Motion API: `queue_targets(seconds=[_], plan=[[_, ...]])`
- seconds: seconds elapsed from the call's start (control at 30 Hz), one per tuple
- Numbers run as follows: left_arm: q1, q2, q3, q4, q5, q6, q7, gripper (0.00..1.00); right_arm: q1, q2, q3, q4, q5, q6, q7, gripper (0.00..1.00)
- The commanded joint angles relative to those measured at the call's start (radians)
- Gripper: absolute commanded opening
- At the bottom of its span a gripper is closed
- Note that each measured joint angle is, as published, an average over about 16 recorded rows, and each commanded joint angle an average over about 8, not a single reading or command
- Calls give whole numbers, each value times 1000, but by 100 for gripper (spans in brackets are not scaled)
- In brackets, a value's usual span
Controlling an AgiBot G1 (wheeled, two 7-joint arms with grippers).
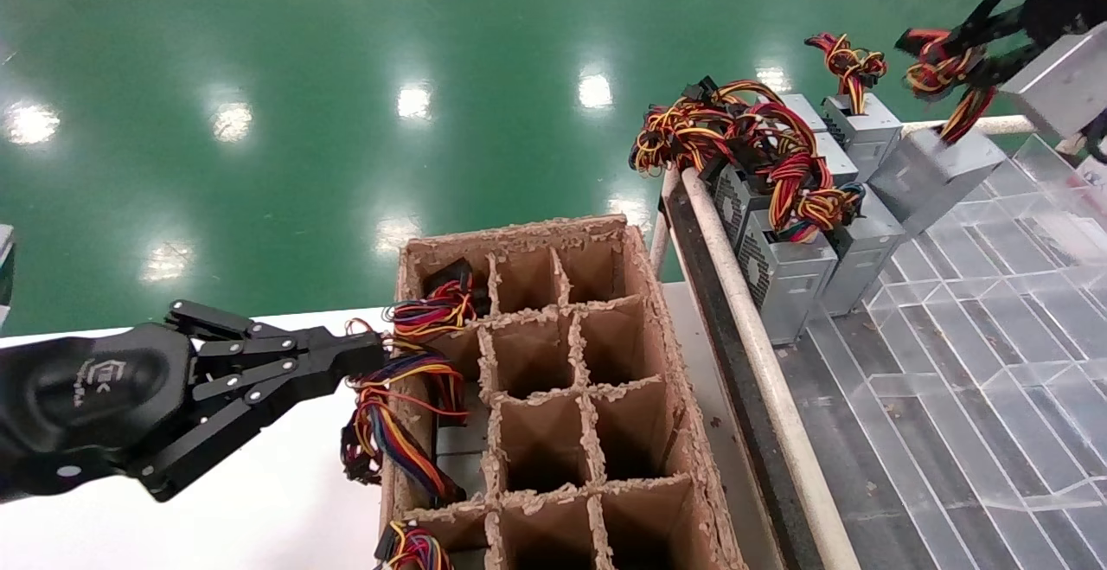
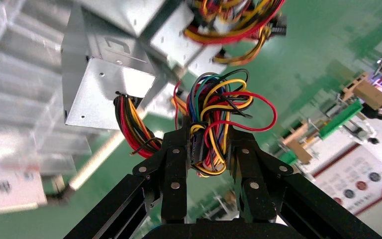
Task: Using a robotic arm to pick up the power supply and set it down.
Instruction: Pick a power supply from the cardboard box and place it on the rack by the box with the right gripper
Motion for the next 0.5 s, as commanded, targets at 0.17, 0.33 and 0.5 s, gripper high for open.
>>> queue_targets(seconds=[0.17, 0.33, 0.5], plan=[[0, 0, 0, 0, 0, 0, 0, 0, -3, -14, -6, -21, -16, 94, -109, 0], [0, 0, 0, 0, 0, 0, 0, 0, -15, -38, -12, -38, -28, 171, -165, 0], [0, 0, 0, 0, 0, 0, 0, 0, -18, -55, -19, -56, -38, 183, -204, 0]])
